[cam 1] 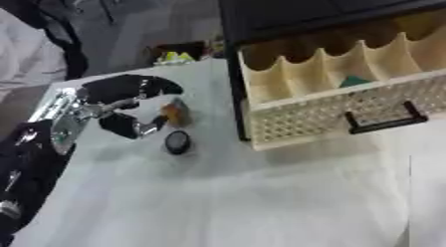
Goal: Pick up objects from table and place into drawer.
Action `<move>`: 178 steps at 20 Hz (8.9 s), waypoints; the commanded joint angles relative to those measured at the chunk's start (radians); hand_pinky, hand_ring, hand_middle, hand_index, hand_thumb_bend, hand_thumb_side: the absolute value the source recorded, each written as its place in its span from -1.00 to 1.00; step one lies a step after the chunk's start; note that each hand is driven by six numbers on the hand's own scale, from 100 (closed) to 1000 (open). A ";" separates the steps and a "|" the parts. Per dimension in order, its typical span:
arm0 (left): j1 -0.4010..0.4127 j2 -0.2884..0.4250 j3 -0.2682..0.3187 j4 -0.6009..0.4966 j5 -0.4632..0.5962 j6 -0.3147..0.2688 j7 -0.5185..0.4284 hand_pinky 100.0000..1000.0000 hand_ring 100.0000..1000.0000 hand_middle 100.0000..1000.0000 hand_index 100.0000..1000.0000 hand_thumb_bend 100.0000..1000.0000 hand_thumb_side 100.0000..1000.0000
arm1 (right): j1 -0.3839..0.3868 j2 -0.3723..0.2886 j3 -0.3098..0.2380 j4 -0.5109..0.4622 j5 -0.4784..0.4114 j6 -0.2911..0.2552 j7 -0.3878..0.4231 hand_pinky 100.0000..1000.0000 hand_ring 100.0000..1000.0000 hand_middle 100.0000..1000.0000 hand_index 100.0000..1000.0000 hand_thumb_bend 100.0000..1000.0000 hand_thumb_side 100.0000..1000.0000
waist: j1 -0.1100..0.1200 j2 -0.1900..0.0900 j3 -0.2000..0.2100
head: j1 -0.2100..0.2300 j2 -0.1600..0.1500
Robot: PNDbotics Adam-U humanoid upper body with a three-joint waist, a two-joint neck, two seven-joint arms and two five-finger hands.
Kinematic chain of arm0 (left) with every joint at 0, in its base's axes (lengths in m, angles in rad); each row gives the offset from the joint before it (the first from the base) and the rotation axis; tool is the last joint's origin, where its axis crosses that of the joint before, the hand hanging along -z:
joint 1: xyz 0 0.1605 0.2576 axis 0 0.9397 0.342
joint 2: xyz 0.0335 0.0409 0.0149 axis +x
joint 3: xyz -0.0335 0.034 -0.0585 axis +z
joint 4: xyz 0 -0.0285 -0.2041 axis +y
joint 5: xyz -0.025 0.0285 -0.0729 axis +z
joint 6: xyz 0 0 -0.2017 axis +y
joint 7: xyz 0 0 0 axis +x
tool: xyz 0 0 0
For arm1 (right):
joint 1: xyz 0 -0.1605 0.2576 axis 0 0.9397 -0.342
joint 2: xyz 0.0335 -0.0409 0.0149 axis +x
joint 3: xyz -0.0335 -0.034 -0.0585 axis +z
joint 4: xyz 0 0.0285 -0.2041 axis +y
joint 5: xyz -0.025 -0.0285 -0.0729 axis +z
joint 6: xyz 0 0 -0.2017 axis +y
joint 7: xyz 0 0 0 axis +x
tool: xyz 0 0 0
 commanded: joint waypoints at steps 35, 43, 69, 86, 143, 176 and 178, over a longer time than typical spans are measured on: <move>-0.046 0.069 0.058 0.035 0.054 -0.032 -0.086 0.39 0.82 0.81 1.00 -1.00 0.84 | -0.032 0.001 -0.016 -0.016 -0.044 -0.018 -0.010 -1.00 -0.56 -0.60 0.12 1.00 0.21 | -0.002 0.040 -0.041 | 0.056 -0.077; -0.052 0.074 0.060 0.023 0.088 -0.032 -0.103 0.39 0.82 0.80 1.00 -1.00 0.84 | -0.038 0.008 -0.016 -0.016 -0.055 -0.020 -0.009 -1.00 -0.57 -0.61 0.11 1.00 0.22 | -0.002 0.052 -0.045 | 0.068 -0.090; -0.044 0.080 0.053 0.012 0.143 -0.032 -0.329 0.37 0.81 0.80 1.00 -1.00 0.46 | -0.045 0.035 -0.021 -0.016 -0.071 -0.012 -0.027 -1.00 -0.58 -0.62 0.10 1.00 0.29 | -0.014 0.061 -0.054 | 0.068 -0.072; -0.037 0.073 0.049 -0.008 0.148 -0.032 -0.415 0.39 0.81 0.82 1.00 -1.00 0.10 | -0.052 0.045 -0.023 -0.016 -0.093 -0.004 -0.042 -1.00 -0.59 -0.64 0.08 1.00 0.34 | -0.009 0.078 -0.072 | 0.086 -0.101; -0.032 0.085 0.069 0.072 0.078 -0.032 -0.092 -0.86 -0.34 -0.36 0.82 -1.00 -0.66 | -0.012 0.091 -0.036 -0.016 -0.102 -0.001 -0.072 -1.00 -0.59 -0.64 0.04 0.94 0.48 | -0.025 0.018 -0.051 | 0.062 -0.061; -0.054 0.078 -0.026 -0.224 0.766 0.095 -0.338 -1.00 -0.53 -0.62 0.66 -1.00 -0.66 | 0.028 0.171 -0.008 -0.016 -0.094 0.081 -0.058 -1.00 -0.56 -0.61 0.04 0.84 0.64 | -0.073 -0.181 0.047 | -0.028 0.085; -0.061 0.071 -0.035 -0.253 0.816 0.113 -0.358 -1.00 -0.53 -0.62 0.64 -1.00 -0.65 | 0.032 0.179 -0.007 -0.016 -0.093 0.093 -0.059 -1.00 -0.56 -0.61 0.04 0.84 0.64 | -0.074 -0.198 0.049 | -0.040 0.101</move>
